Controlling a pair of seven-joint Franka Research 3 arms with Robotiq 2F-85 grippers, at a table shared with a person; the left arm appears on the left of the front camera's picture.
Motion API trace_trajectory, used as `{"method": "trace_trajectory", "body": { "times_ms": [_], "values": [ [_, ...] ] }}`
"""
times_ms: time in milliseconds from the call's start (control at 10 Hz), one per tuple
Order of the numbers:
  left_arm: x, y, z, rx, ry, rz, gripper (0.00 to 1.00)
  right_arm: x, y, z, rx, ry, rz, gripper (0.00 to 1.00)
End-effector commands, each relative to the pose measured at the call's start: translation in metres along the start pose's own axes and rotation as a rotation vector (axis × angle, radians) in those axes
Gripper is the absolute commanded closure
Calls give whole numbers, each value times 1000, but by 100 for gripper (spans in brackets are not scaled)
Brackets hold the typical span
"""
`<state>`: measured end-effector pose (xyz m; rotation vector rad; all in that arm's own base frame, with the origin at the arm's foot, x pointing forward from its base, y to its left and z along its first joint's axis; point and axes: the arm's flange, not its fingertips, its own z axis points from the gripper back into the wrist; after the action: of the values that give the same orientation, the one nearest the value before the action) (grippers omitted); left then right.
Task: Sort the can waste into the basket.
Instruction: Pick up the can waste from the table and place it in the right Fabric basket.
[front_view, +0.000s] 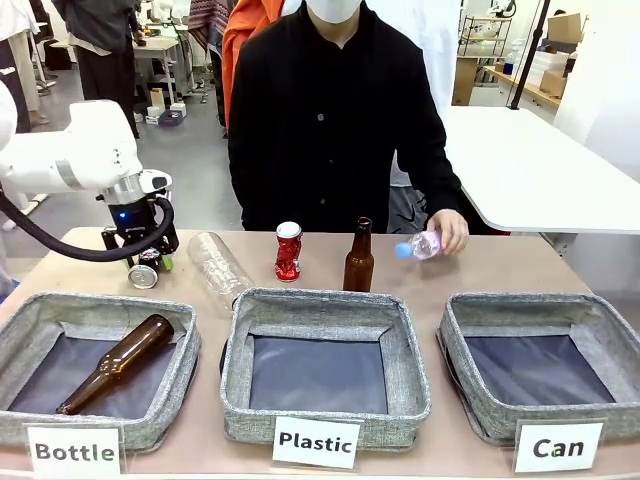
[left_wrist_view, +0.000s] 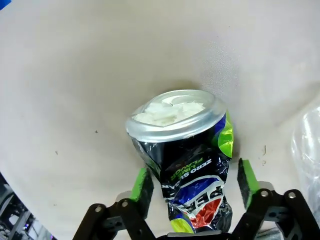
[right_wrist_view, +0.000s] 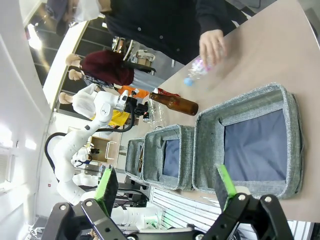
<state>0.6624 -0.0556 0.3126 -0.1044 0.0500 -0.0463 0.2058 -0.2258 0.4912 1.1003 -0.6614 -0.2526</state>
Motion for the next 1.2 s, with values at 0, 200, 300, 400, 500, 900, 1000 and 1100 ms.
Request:
{"method": "trace_trajectory", "body": {
  "times_ms": [0,200,300,400,500,900,1000,1100],
  "values": [
    [2,-4,2,34,-1,21,100,3,1,1,21,-10,25,0],
    [2,-4,1,38,4,21,100,3,1,1,21,-10,25,0],
    [1,-3,3,35,-2,23,100,3,1,1,21,-10,25,0],
    [0,0,9,26,-14,26,100,3,1,1,21,-10,25,0],
    [-4,7,22,14,-36,33,100,3,1,1,21,-10,25,0],
    [-100,68,138,-85,-103,-294,100,3,1,1,21,-10,25,0],
    [-144,80,163,-131,-118,-456,100,3,1,1,21,-10,25,0],
    [-192,88,179,-152,-122,-630,100,3,1,1,21,-10,25,0]
  ]
}}
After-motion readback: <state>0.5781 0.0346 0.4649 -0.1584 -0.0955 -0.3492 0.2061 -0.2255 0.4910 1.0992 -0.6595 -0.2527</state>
